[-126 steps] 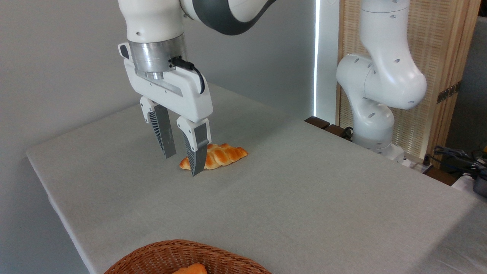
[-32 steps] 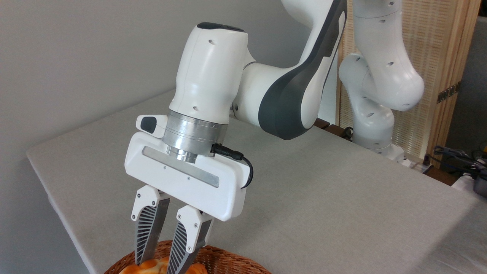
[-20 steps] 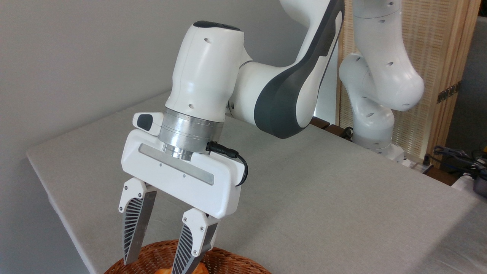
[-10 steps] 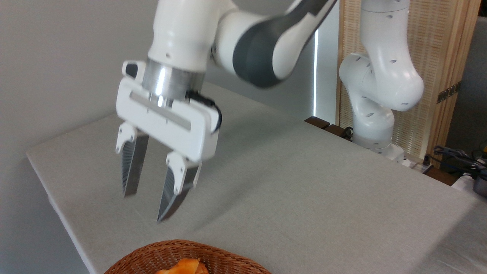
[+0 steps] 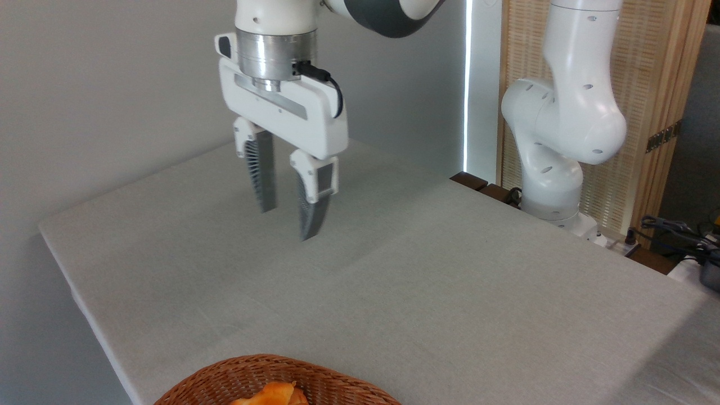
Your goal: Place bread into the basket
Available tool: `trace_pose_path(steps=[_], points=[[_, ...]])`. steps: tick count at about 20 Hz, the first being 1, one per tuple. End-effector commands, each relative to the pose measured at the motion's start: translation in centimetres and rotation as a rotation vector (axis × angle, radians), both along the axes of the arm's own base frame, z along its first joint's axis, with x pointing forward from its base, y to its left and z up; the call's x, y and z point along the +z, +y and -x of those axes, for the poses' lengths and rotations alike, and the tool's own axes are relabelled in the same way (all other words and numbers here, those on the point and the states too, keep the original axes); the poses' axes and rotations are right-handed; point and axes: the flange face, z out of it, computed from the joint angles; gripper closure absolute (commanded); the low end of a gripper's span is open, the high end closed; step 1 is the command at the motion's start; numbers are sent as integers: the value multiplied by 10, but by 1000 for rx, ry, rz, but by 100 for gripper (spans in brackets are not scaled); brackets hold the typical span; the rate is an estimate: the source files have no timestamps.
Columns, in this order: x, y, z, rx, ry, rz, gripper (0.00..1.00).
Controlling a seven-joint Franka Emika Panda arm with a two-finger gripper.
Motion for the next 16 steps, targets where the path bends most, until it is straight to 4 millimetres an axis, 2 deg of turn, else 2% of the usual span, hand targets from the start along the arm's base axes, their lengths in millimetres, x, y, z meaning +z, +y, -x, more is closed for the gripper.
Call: trace_pose_path(steps=[1,7,8,10,16], points=[[-5,-9,13,-7,80,-11,0],[-3,-8,8,15,62,-4,0],[4,-9,5,13,47,-6,0],[7,-13,-1,13,41,-1,0],[9,-20,-1,-9,34,-14,0]])
